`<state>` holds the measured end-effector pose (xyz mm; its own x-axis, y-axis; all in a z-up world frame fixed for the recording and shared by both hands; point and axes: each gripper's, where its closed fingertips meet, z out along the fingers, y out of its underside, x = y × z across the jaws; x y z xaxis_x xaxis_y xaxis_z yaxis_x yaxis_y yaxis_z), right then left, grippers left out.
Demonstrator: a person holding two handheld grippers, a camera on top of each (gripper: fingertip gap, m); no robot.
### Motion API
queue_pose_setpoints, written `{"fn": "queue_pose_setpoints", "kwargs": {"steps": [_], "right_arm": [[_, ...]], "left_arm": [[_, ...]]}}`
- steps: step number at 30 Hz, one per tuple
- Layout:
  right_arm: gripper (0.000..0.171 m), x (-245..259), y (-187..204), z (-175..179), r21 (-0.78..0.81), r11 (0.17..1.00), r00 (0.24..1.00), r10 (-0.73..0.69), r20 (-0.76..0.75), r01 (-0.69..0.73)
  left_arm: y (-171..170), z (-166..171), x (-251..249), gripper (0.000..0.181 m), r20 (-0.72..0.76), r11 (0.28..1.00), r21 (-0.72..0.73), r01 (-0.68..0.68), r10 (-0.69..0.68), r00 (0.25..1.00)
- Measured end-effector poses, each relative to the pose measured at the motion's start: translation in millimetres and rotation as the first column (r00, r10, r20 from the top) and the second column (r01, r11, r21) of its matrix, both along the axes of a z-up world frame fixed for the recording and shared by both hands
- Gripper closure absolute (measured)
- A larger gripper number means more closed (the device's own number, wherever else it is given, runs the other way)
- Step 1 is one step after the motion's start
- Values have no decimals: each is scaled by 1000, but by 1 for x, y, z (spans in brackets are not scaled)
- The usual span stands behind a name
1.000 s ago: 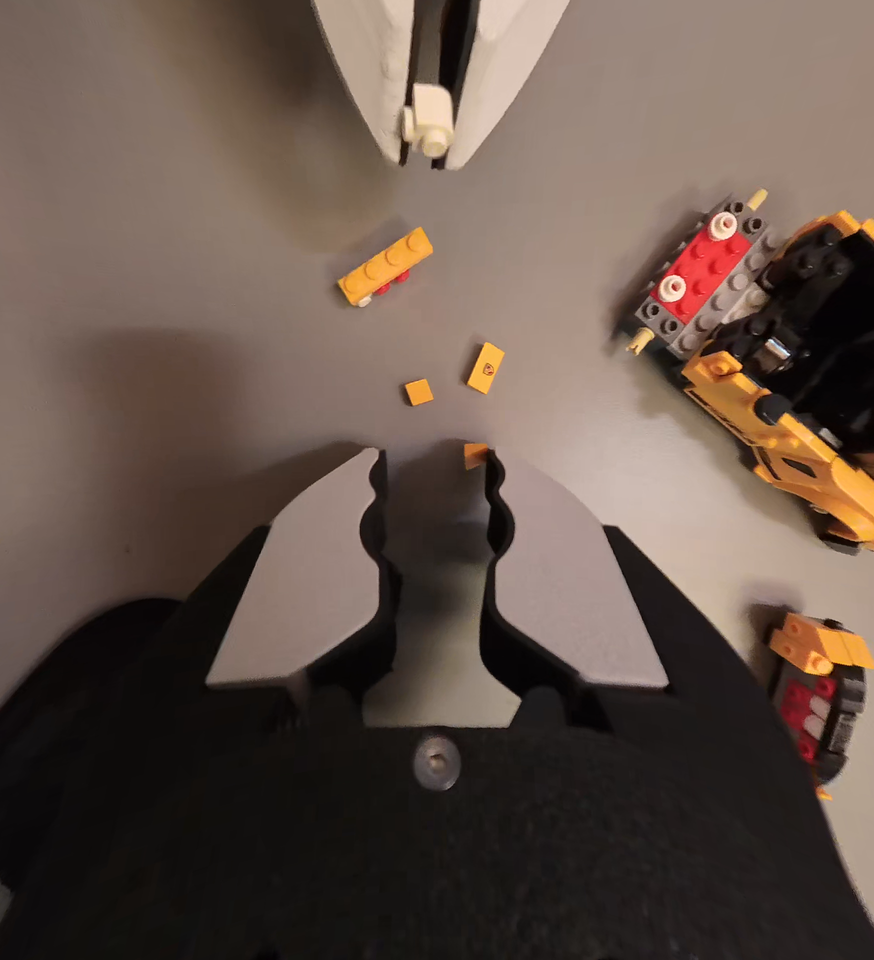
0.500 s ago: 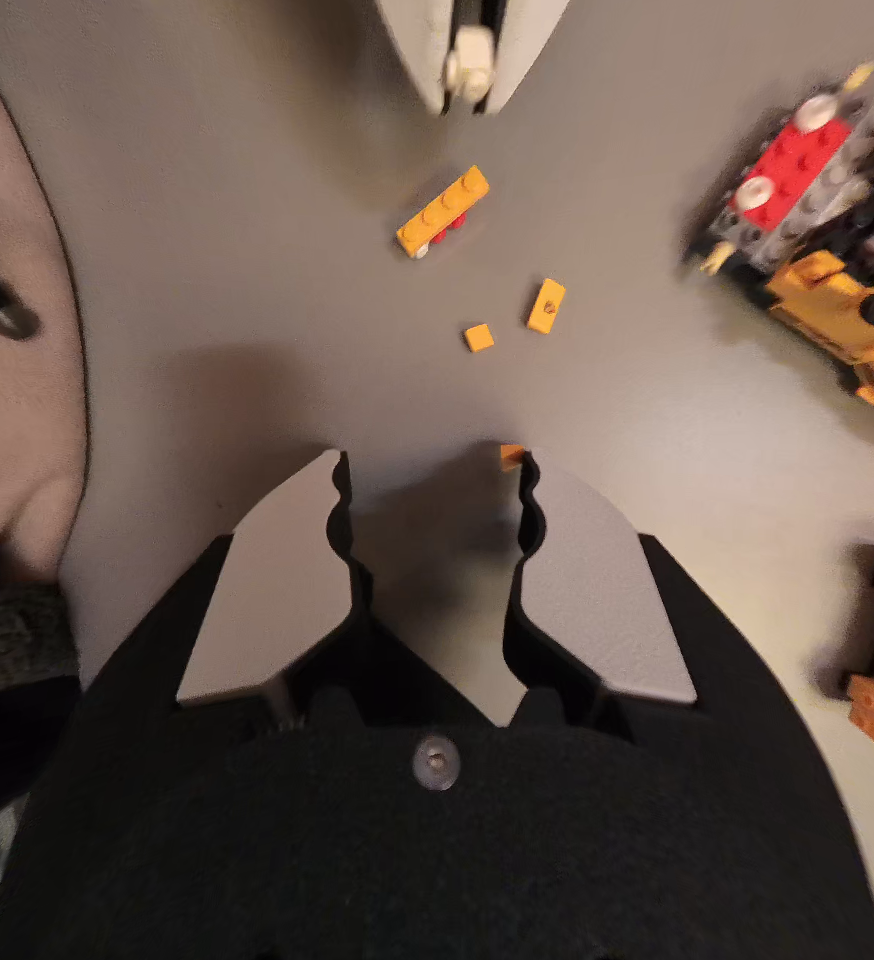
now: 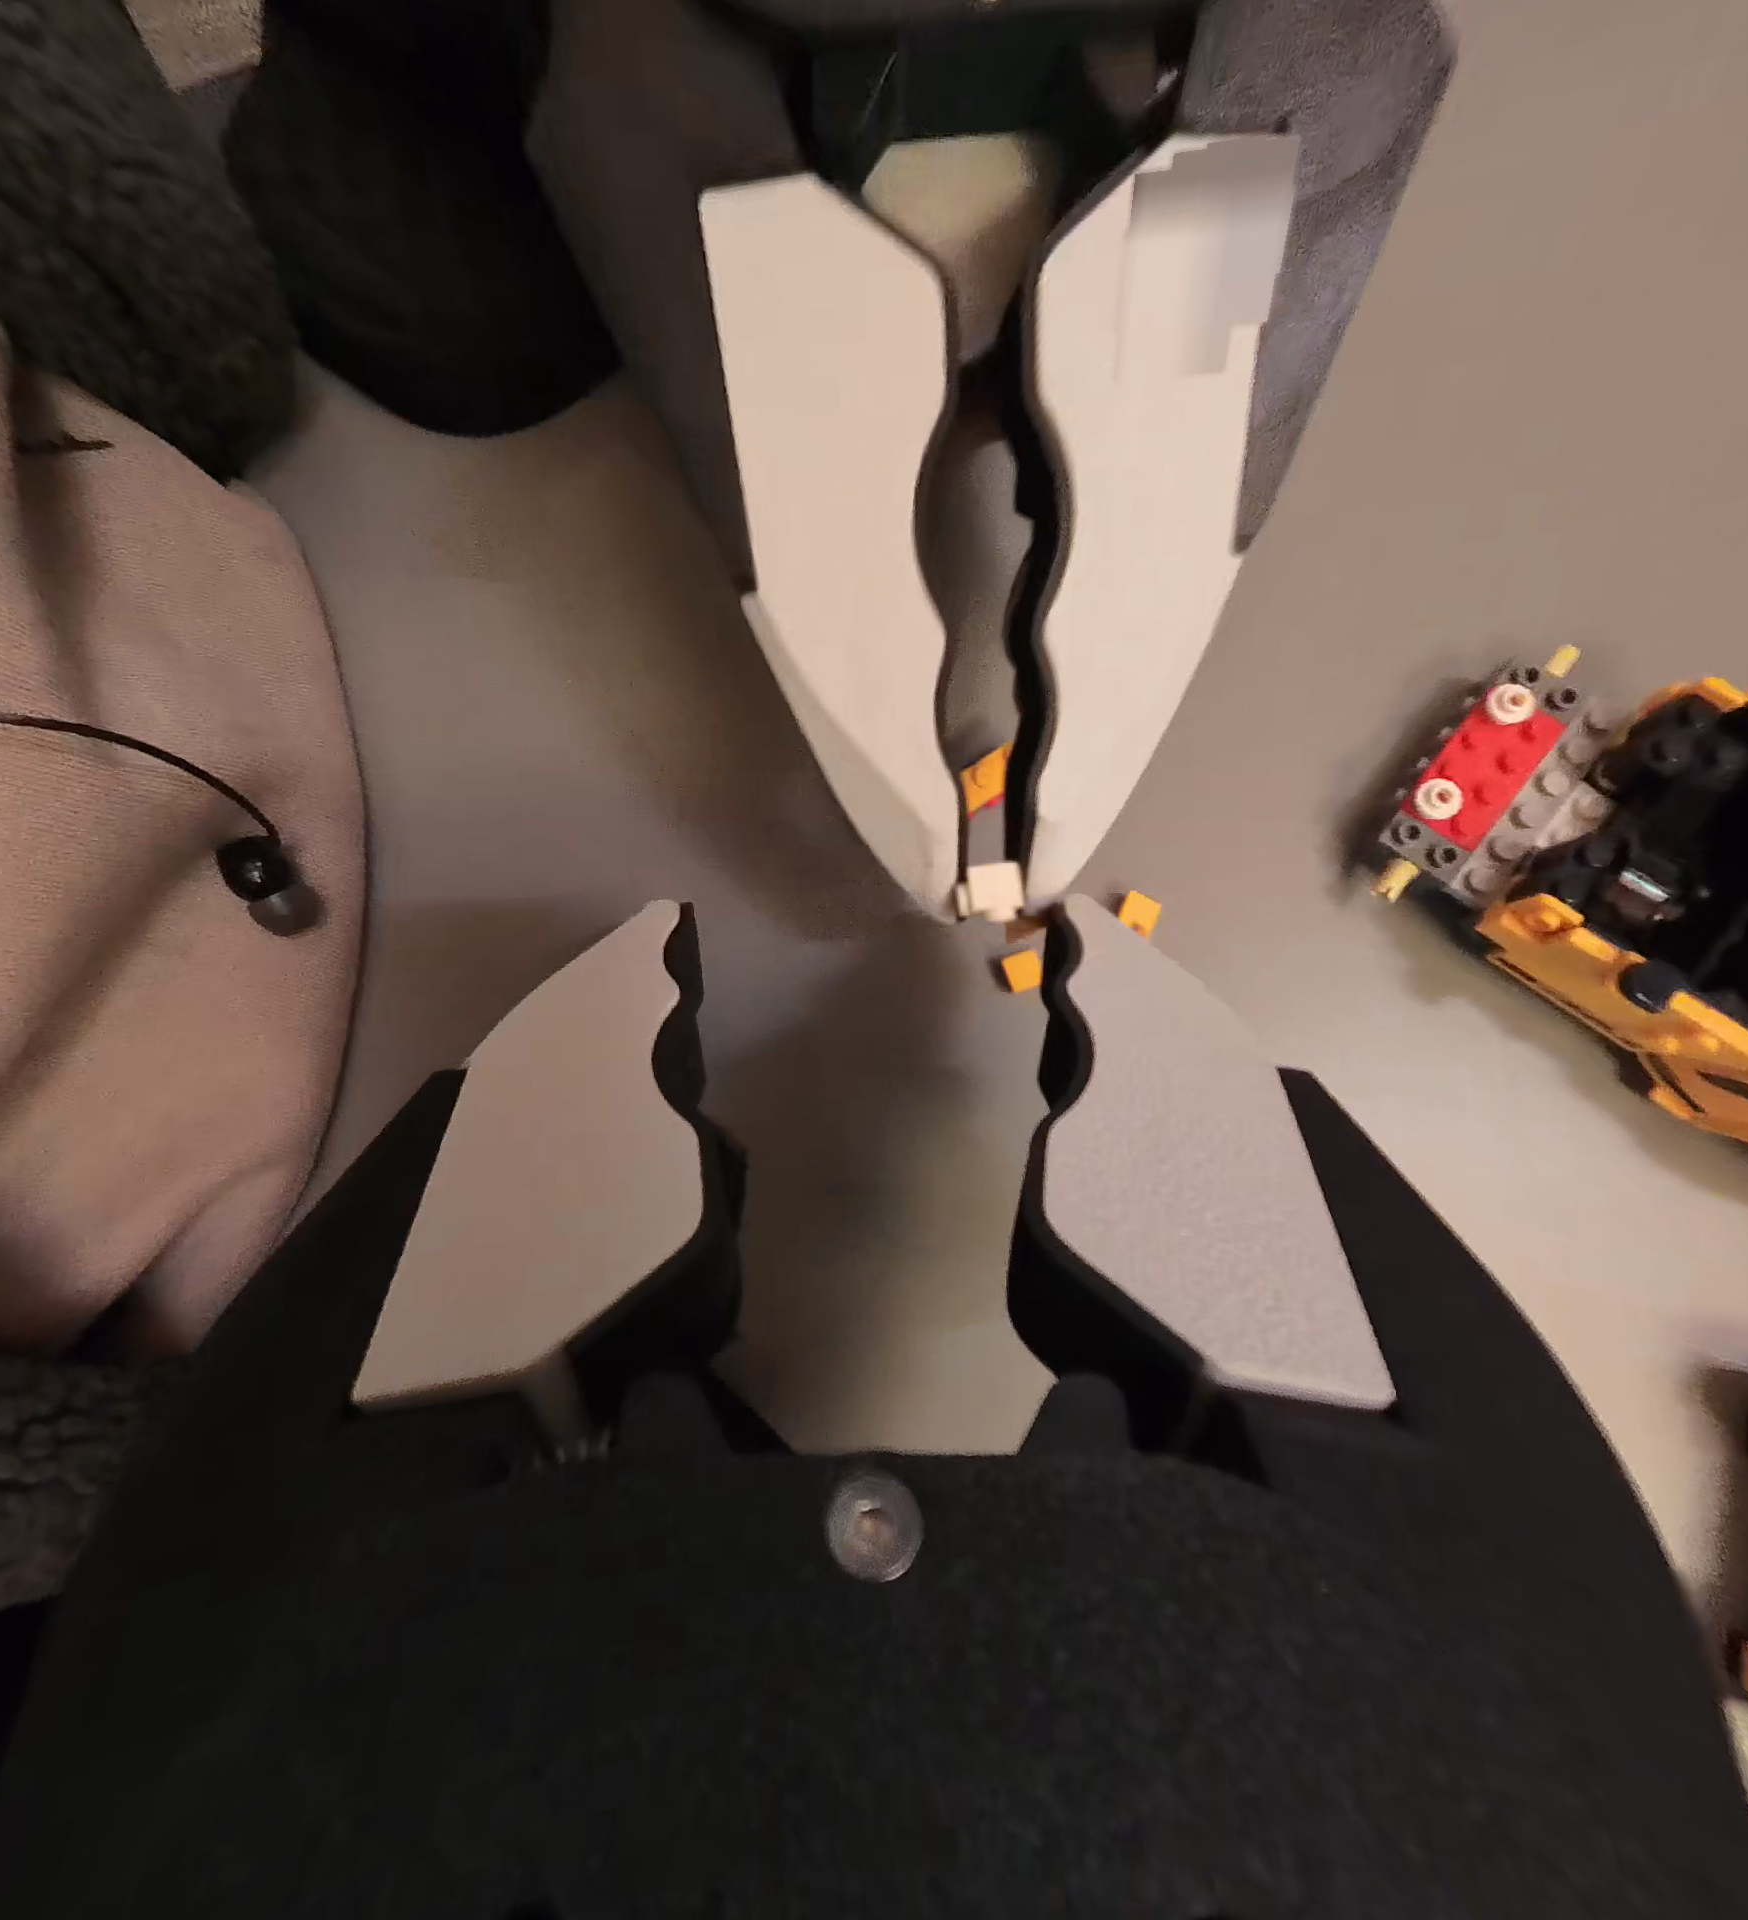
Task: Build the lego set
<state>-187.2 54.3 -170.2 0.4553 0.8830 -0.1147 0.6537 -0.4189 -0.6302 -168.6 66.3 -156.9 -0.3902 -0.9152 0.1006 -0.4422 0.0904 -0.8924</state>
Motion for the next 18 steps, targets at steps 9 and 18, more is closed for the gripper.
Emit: {"fn": "queue_pose_setpoints", "kwargs": {"steps": [9, 18], "right_arm": [[117, 12, 10, 14, 109, 988, 991, -101, -93, 111], [149, -18, 18, 72, 419, 902, 937, 52, -347, 106]], "left_arm": [[3, 7, -16, 174, 28, 993, -88, 73, -71, 997], [-7, 43, -36, 174, 185, 855, -437, 278, -217, 959]]}}
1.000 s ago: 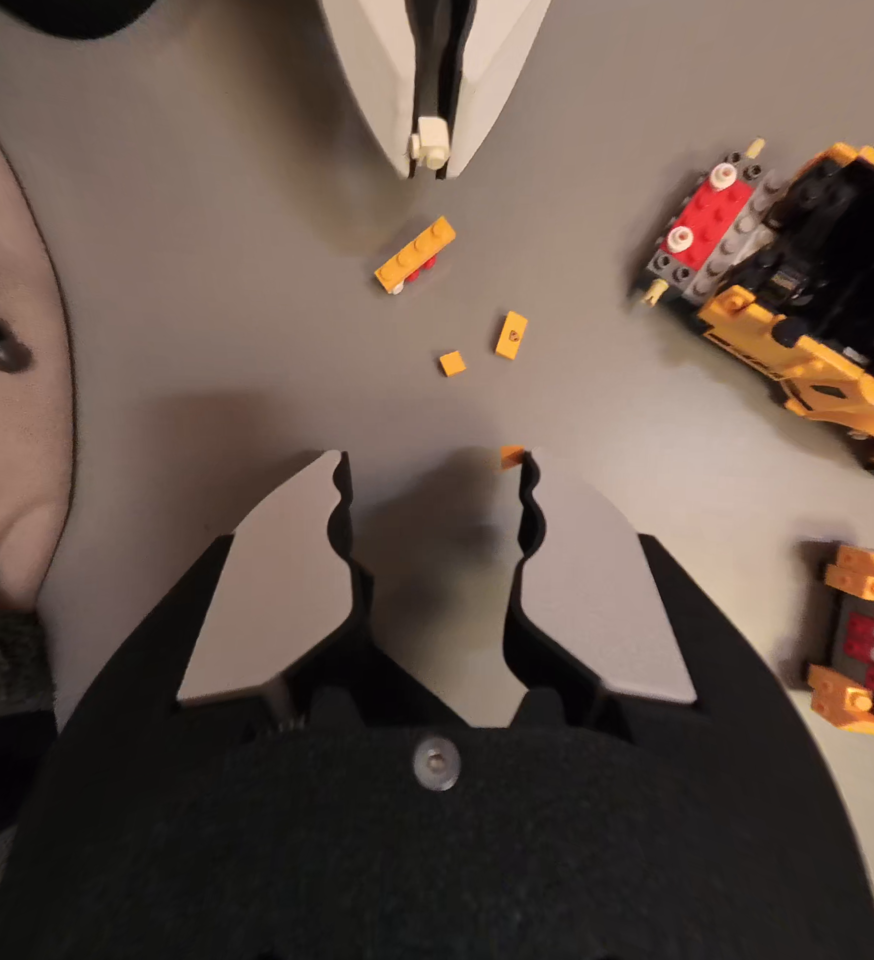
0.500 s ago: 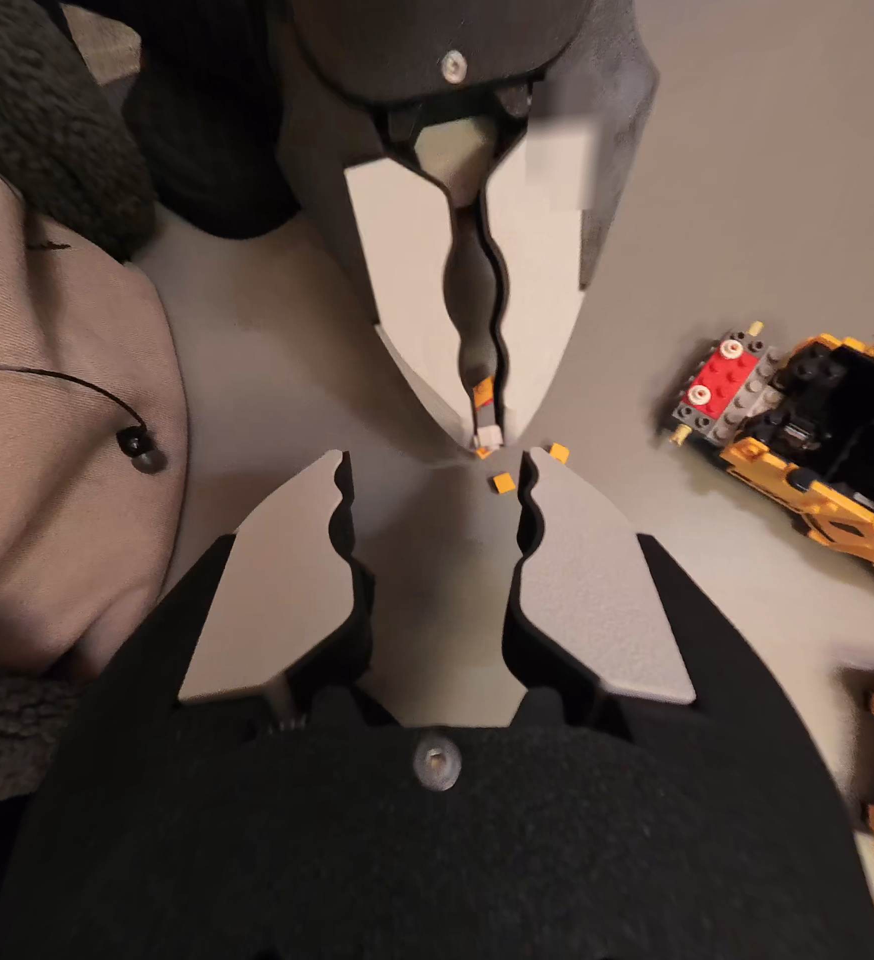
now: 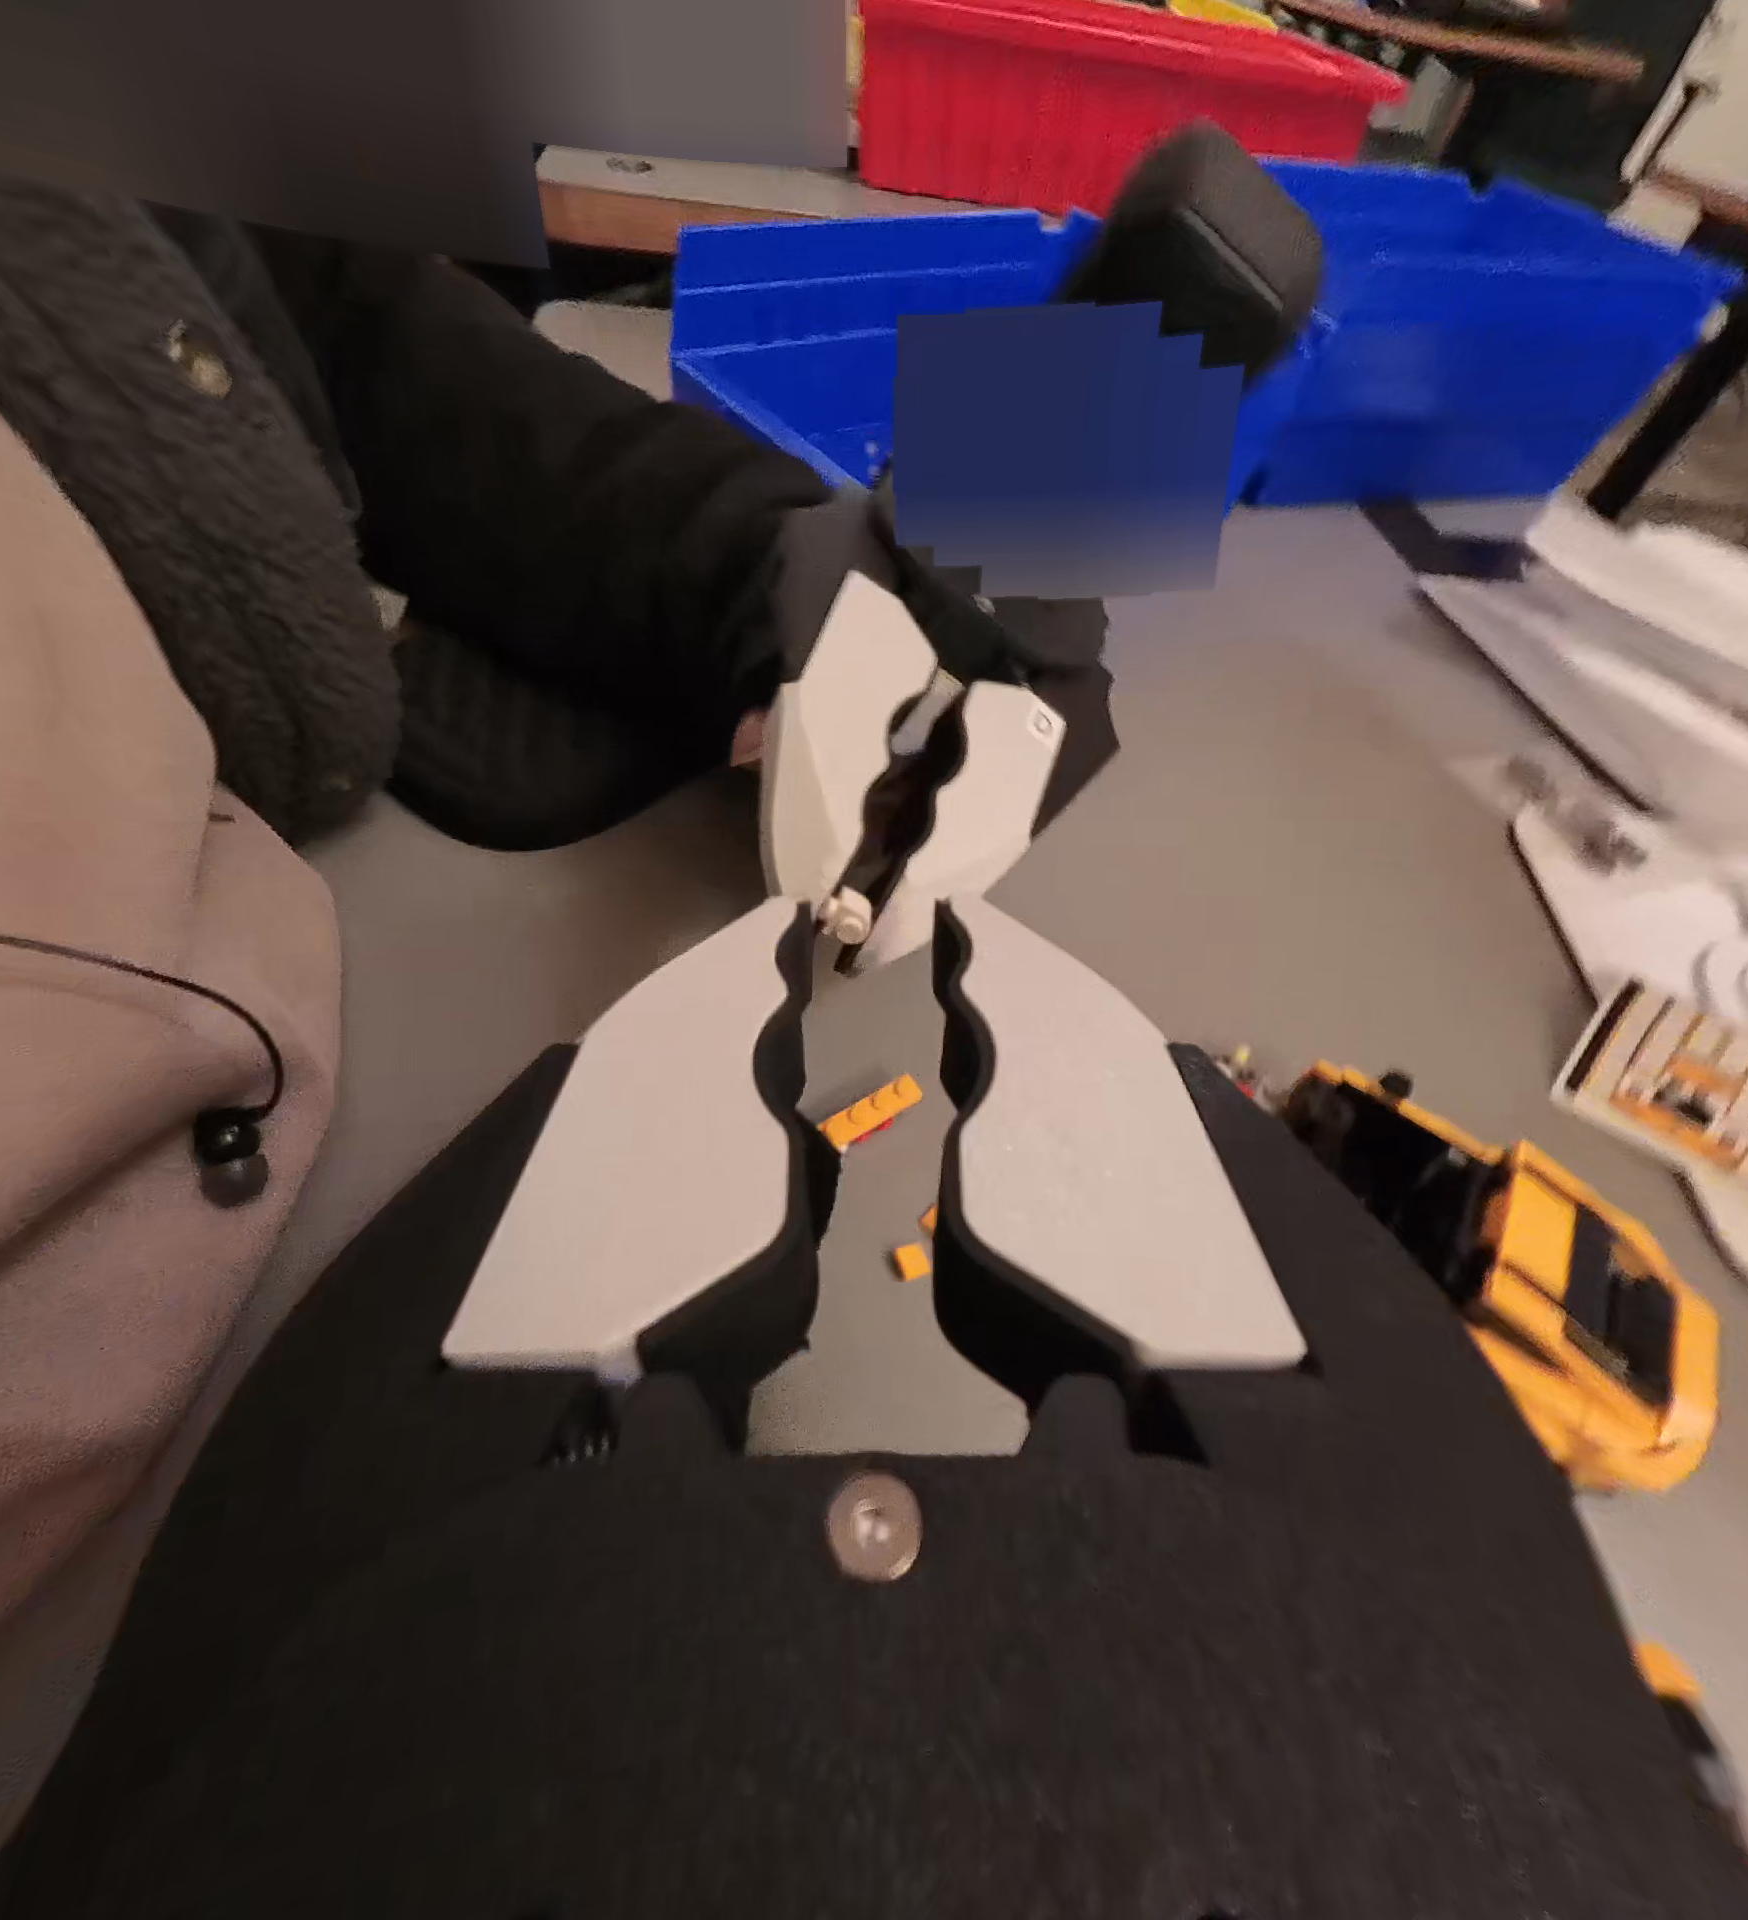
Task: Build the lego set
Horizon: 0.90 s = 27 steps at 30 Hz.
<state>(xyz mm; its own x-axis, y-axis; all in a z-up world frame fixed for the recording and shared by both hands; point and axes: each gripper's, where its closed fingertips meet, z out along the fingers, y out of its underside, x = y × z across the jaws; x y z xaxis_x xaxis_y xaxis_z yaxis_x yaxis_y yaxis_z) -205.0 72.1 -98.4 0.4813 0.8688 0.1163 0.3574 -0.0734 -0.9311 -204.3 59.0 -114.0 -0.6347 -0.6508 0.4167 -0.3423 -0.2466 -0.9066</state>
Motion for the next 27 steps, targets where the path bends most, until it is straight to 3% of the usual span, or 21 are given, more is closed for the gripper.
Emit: {"fn": "queue_pose_setpoints", "kwargs": {"steps": [4, 15, 27], "right_arm": [[151, -12, -7, -5, 66, 992, 986, 101, 130, -111], [163, -17, -18, -10, 102, 955, 925, 237, 298, -278], [158, -22, -20, -10, 214, 924, 889, 210, 407, -316]], "left_arm": [[-3, 8, -4, 174, 4, 995, -87, 48, -48, 999], [-19, 4, -15, 174, -74, 966, -179, 189, -205, 976], [-22, 8, -16, 174, -99, 935, -278, 222, -258, 961]]}}
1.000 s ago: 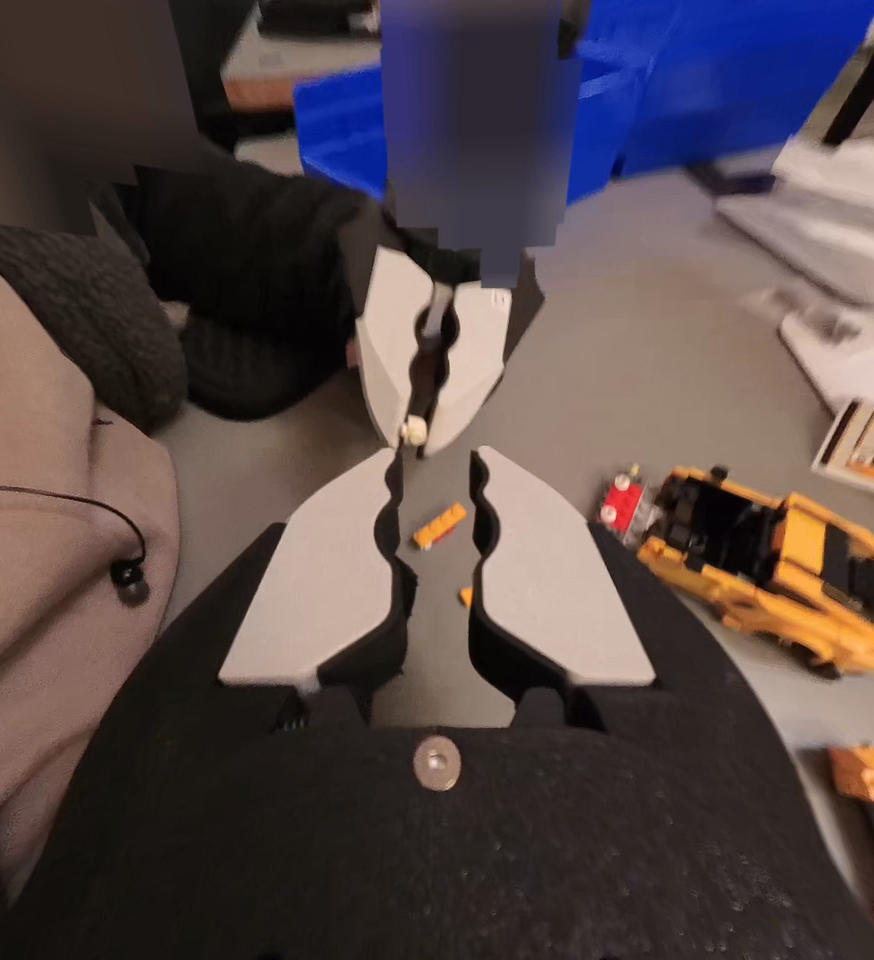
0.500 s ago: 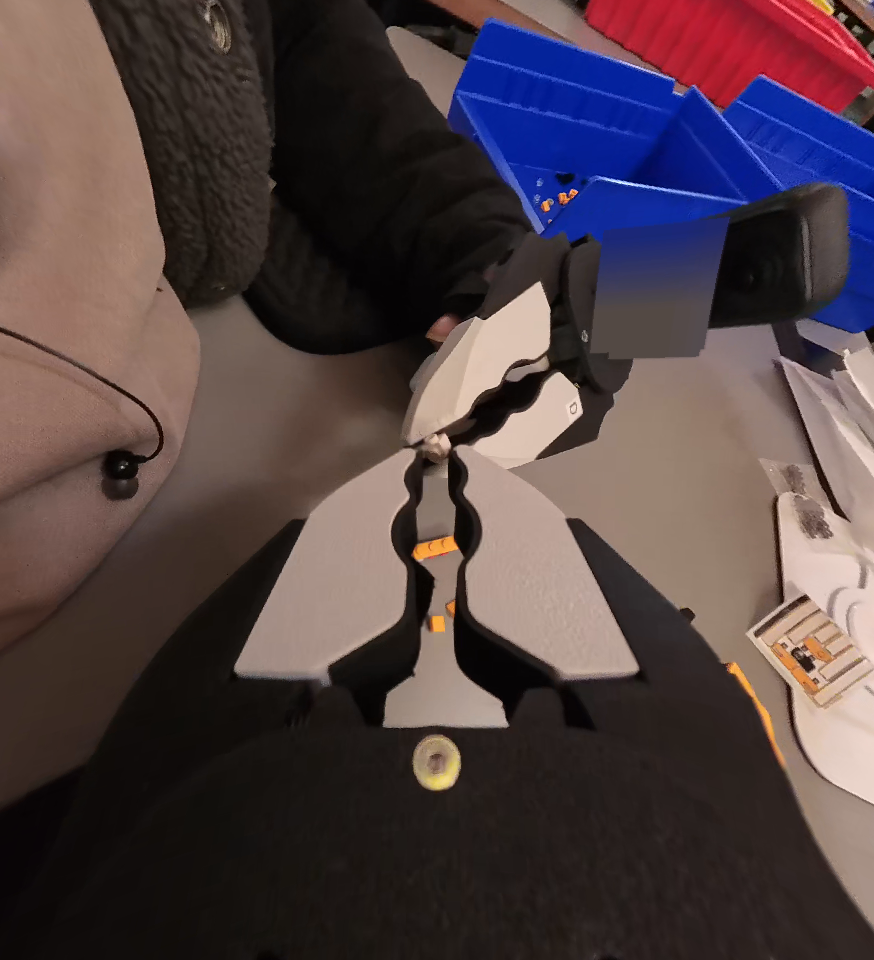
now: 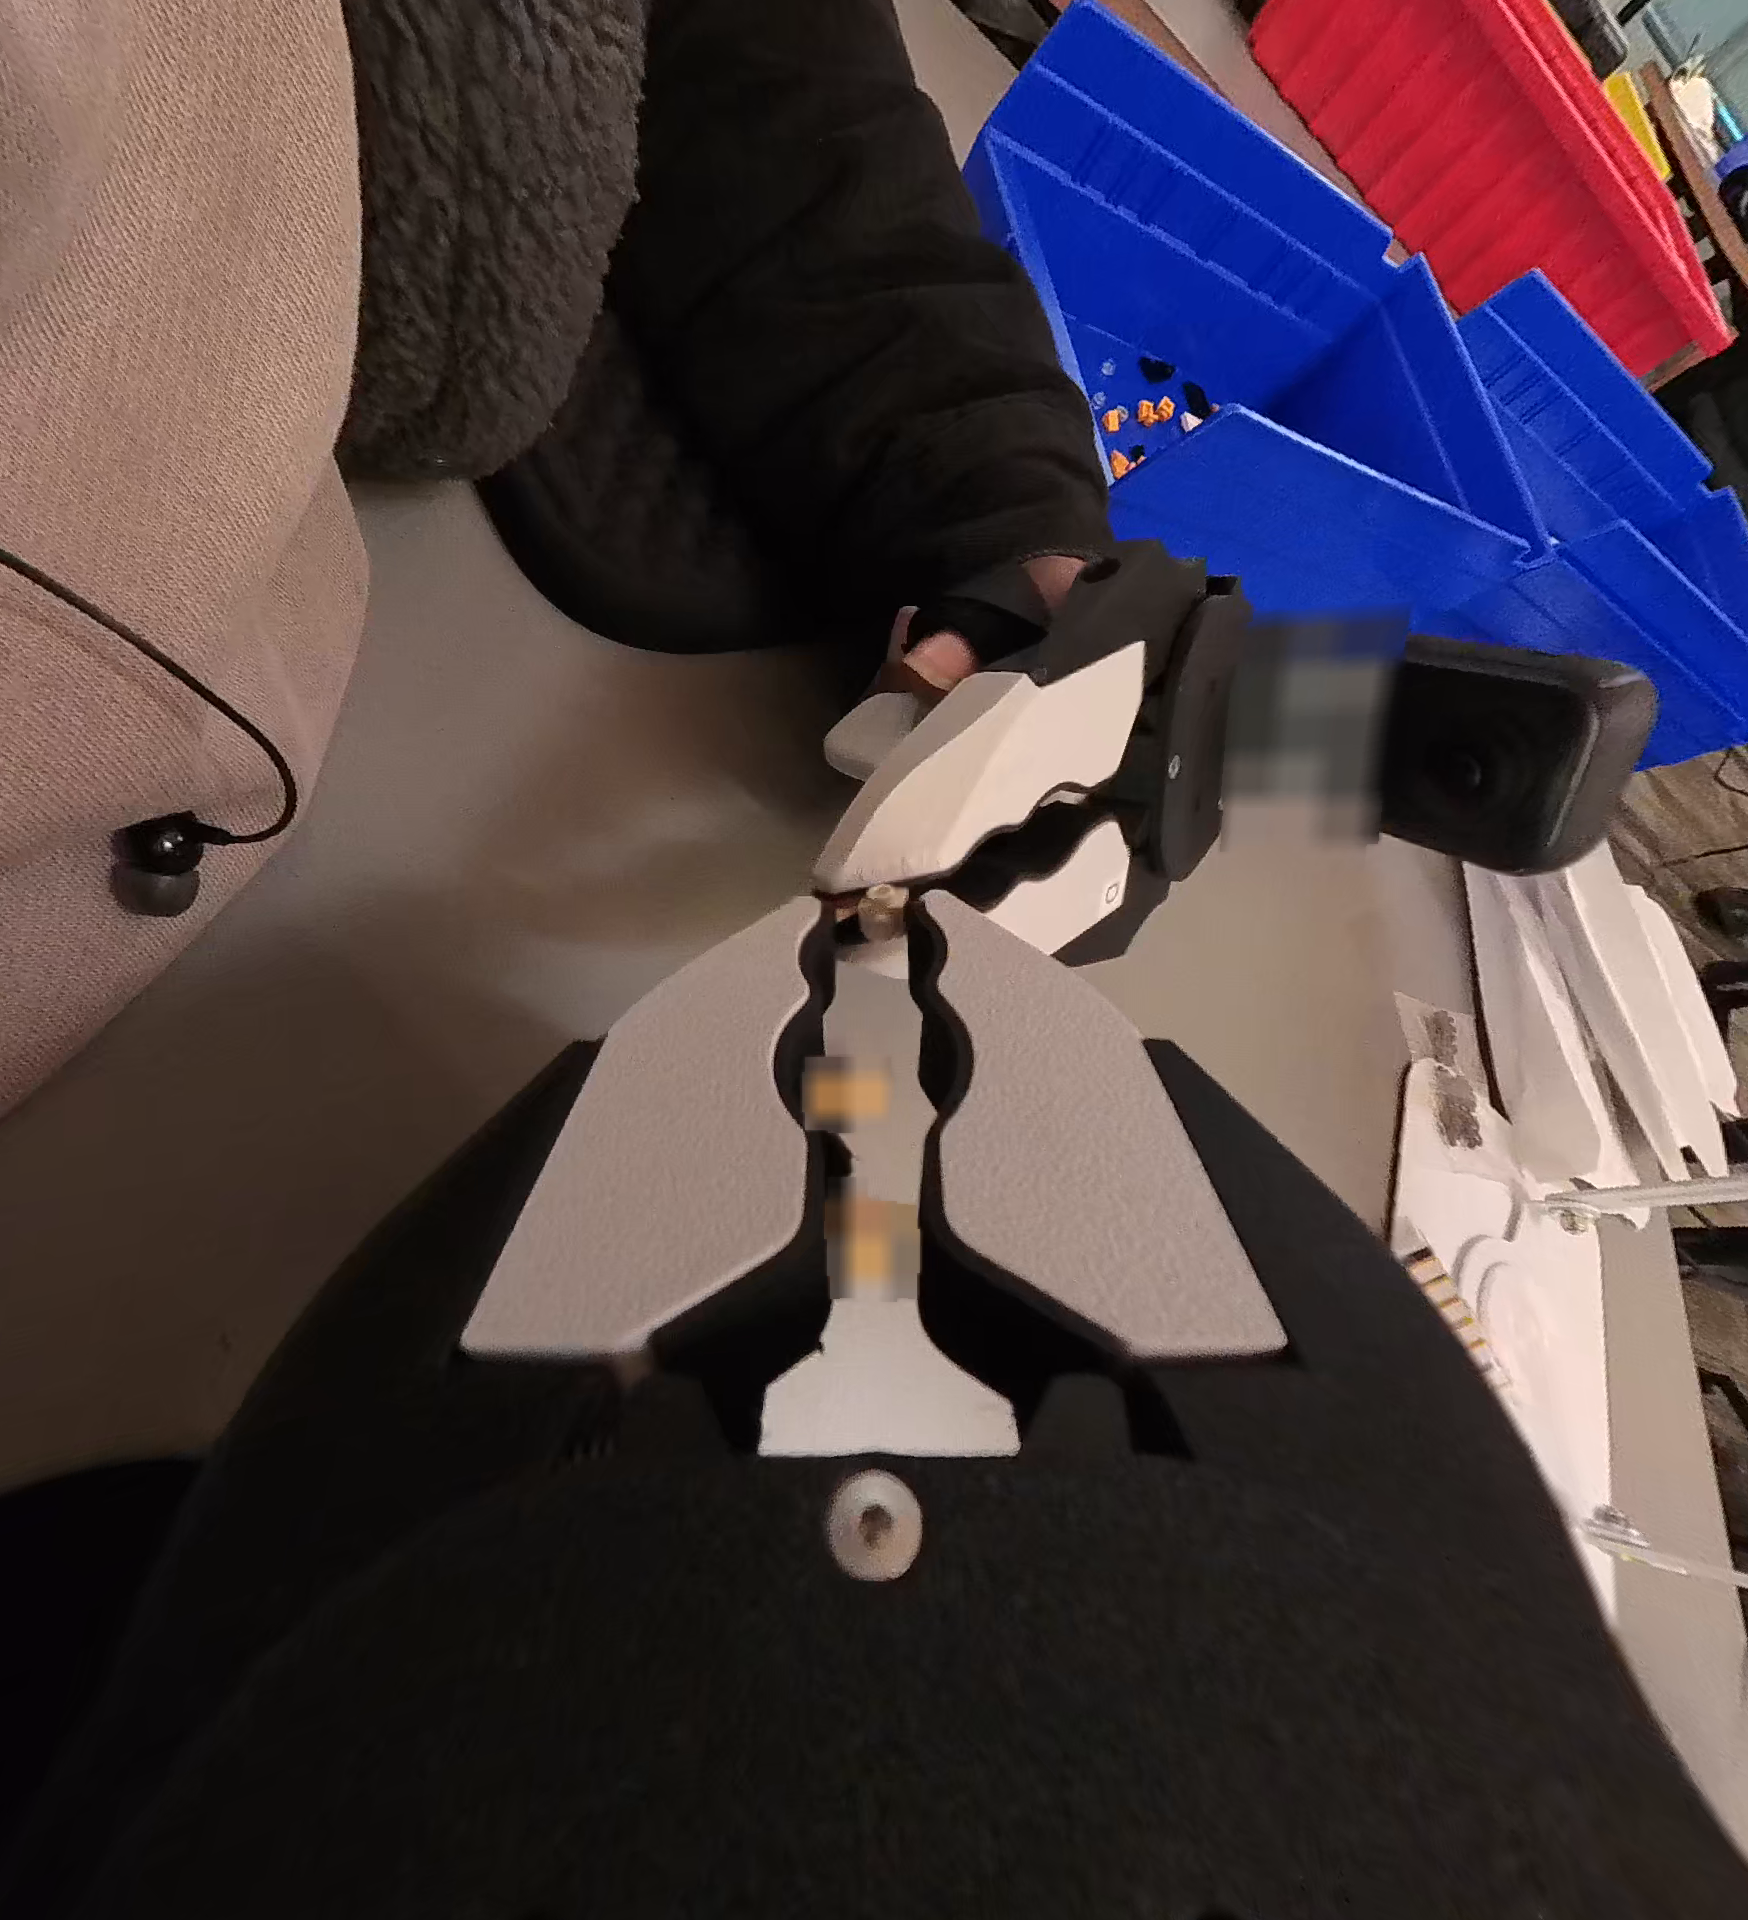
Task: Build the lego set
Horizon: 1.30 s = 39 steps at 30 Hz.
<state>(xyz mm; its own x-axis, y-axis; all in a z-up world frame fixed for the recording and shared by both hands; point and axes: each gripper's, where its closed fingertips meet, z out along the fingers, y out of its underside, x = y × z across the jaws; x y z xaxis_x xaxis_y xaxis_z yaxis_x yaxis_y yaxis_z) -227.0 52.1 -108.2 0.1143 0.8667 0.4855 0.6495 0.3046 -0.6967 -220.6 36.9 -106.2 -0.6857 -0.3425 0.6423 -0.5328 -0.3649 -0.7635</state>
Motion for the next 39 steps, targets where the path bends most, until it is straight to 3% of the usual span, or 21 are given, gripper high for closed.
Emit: {"fn": "queue_pose_setpoints", "kwargs": {"steps": [6, 9, 11, 13, 16, 17, 23, 27, 30, 34, 39], "right_arm": [[163, 4, 4, 1, -11, 1000, 1000, -20, 1, 20], [163, 16, 10, -6, -72, 996, 997, -57, 43, 60], [163, 29, 15, -19, -130, 986, 991, -94, 97, 106], [163, 41, 21, -36, -187, 970, 980, -130, 151, 158], [163, 49, 31, -61, -252, 943, 964, -167, 208, 217], [163, 49, 33, -67, -273, 936, 962, -163, 220, 221], [163, 43, 43, -83, -356, 918, 967, -95, 234, 176], [163, 44, 48, -83, -356, 918, 972, -99, 215, 172], [163, 49, 47, -83, -346, 918, 971, -129, 203, 194], [163, 59, 41, -85, -351, 908, 968, -173, 180, 227], [163, 64, 33, -84, -353, 905, 969, -195, 150, 237]], "left_arm": [[5, 1, 3, 174, -10, 1000, -9, -29, 29, 1000], [15, -14, 6, 166, -33, 981, 160, -107, 113, 993], [34, -31, 10, 163, -35, 901, 375, -218, 249, 968], [52, -52, 9, 158, -41, 764, 583, -275, 367, 929], [62, -82, 4, 149, -70, 559, 791, -248, 486, 871], [58, -88, 3, 147, -84, 522, 821, -231, 510, 856], [49, -100, 13, 136, -32, 380, 875, -299, 663, 748], [48, -96, 22, 133, 3, 364, 867, -339, 677, 736], [44, -93, 29, 139, 43, 342, 874, -346, 655, 755], [47, -87, 28, 159, 117, 277, 891, -360, 625, 772], [43, -89, 15, 174, 104, 289, 896, -337, 601, 793]]}}
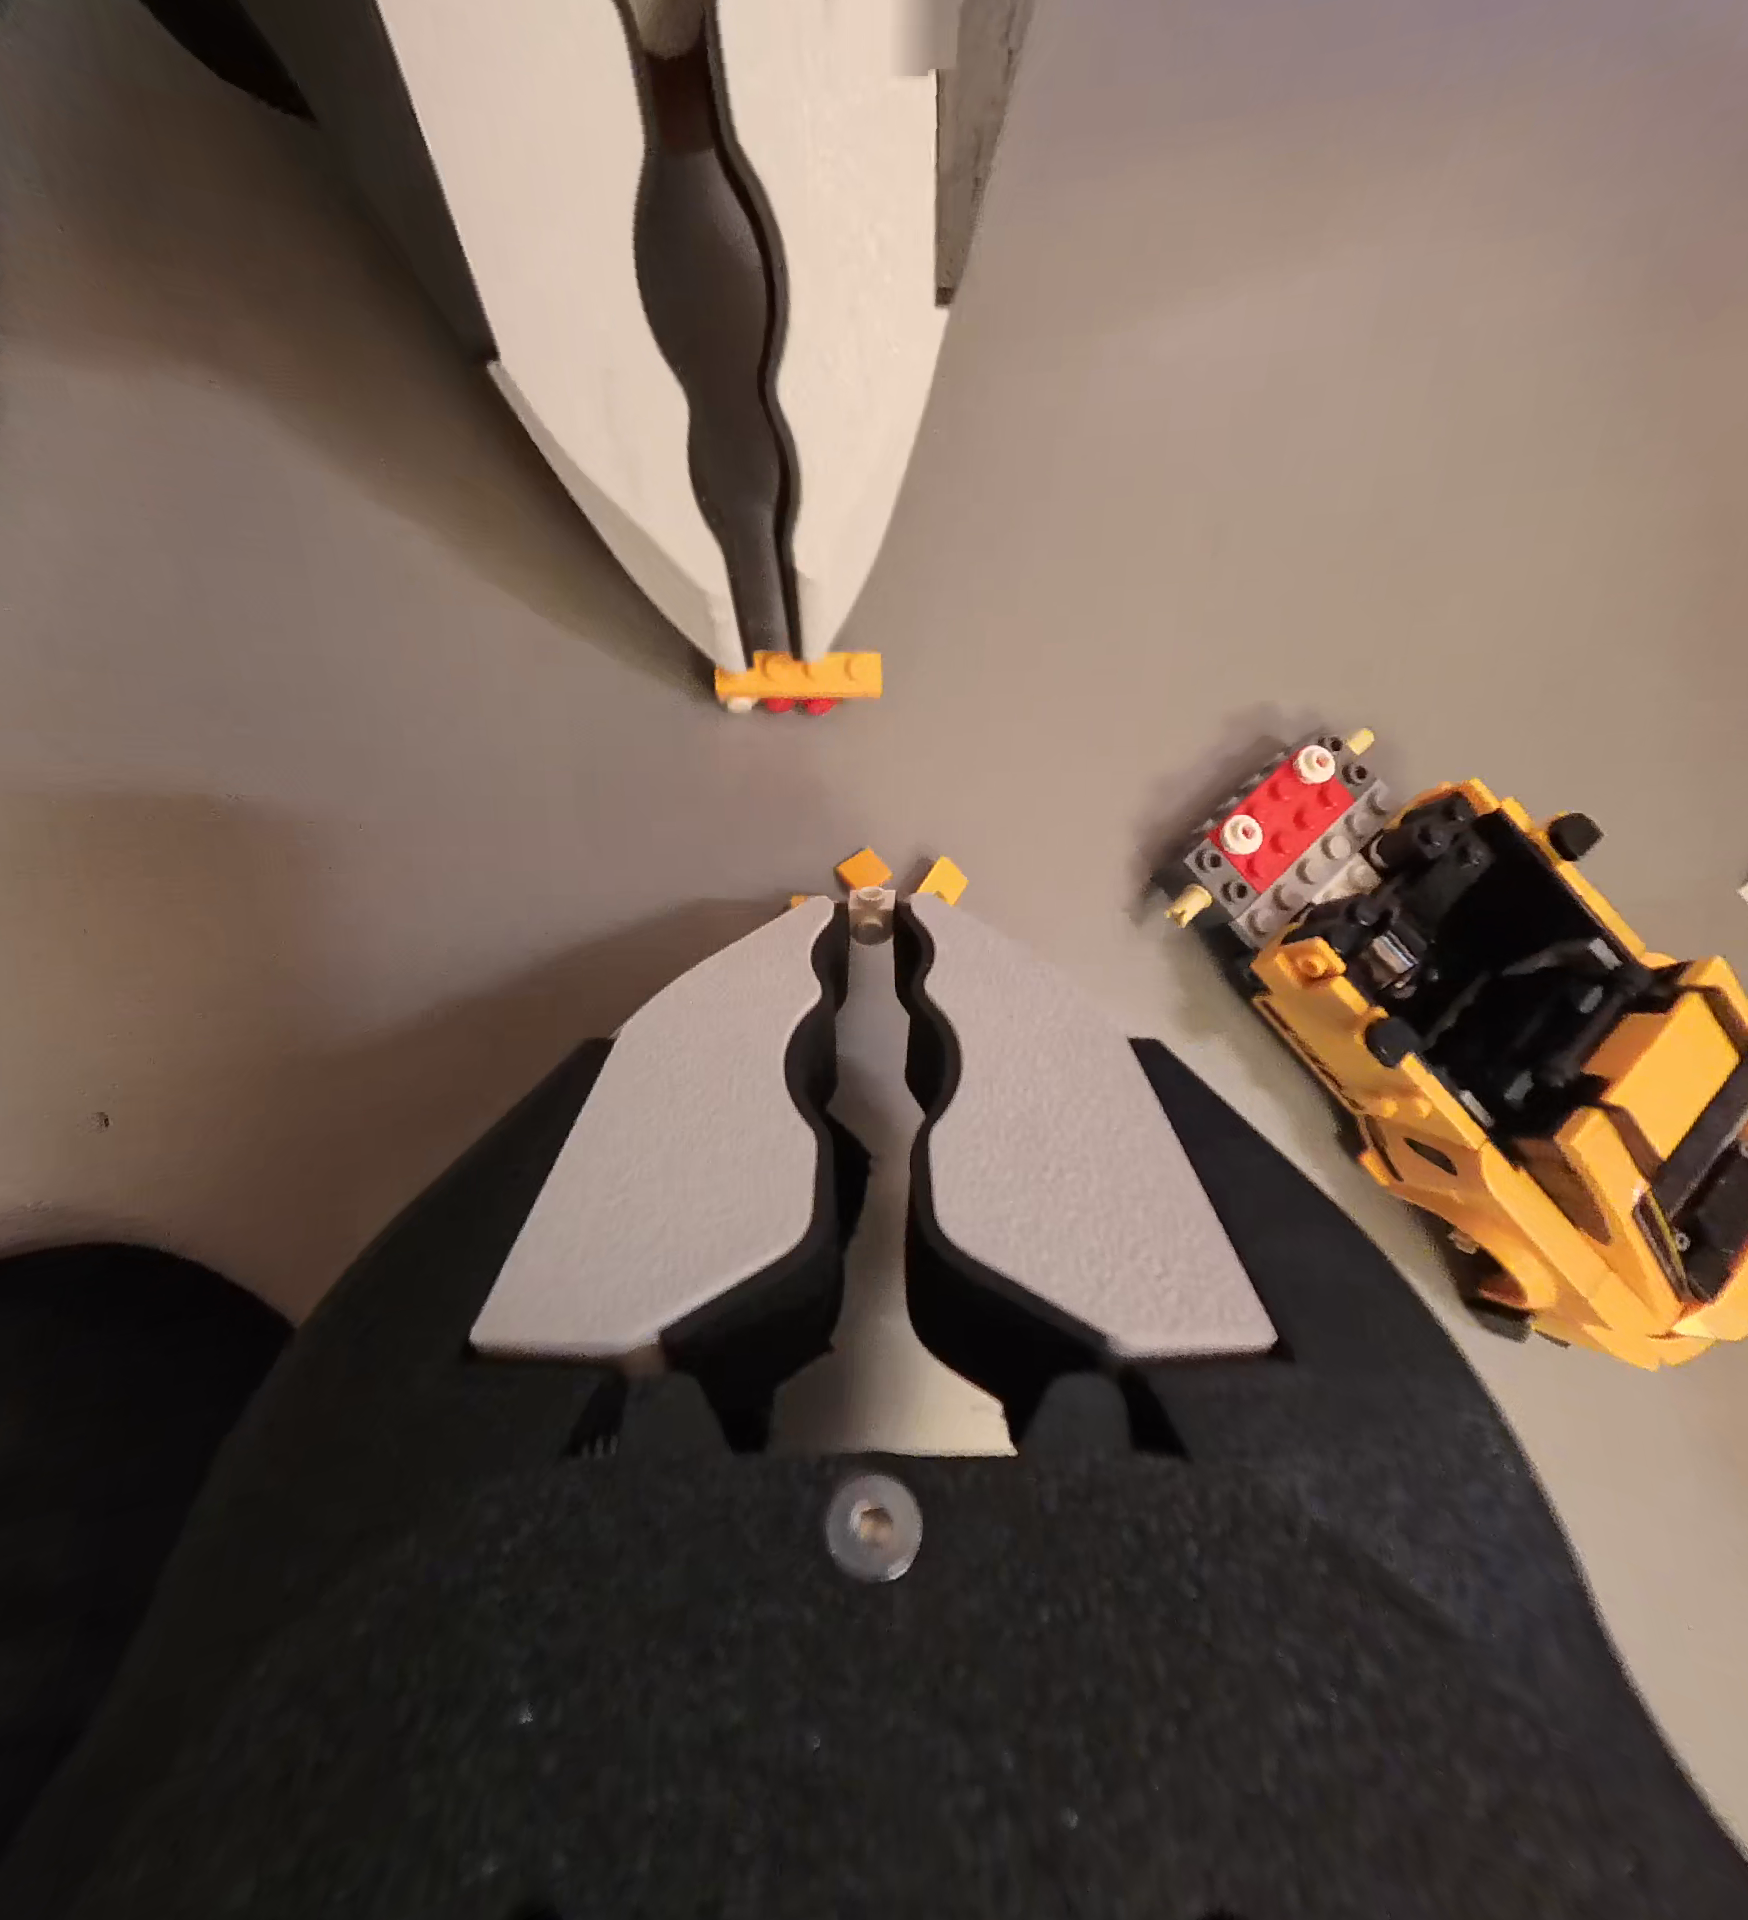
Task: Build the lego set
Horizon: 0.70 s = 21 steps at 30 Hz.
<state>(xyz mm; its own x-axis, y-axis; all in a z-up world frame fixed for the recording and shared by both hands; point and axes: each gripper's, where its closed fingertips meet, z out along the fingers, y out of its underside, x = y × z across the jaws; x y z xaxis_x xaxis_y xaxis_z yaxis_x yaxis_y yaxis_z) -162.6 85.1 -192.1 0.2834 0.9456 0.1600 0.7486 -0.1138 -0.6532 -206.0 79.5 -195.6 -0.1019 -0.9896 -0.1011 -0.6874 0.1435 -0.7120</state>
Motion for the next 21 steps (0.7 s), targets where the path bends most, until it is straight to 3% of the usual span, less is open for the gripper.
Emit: {"fn": "queue_pose_setpoints", "kwargs": {"steps": [6, 11, 16, 21], "right_arm": [[163, -2, -3, 2, 15, 1000, 1000, 4, -10, -4], [163, -2, -2, 3, 28, 1000, 1000, -12, -14, 12], [163, 1, -4, 5, 31, 999, 999, -21, -30, 22], [163, 7, -9, 5, 30, 999, 999, -26, -45, 27]], "left_arm": [[5, -8, -25, 174, -95, 1000, 0, -5, 5, 996], [0, 6, -15, 165, -48, 998, -65, -4, 1, 999], [-14, -1, -2, 154, -129, 975, 103, 199, -186, 974], [-19, -4, -4, 154, -252, 899, 111, 425, -388, 886]]}}
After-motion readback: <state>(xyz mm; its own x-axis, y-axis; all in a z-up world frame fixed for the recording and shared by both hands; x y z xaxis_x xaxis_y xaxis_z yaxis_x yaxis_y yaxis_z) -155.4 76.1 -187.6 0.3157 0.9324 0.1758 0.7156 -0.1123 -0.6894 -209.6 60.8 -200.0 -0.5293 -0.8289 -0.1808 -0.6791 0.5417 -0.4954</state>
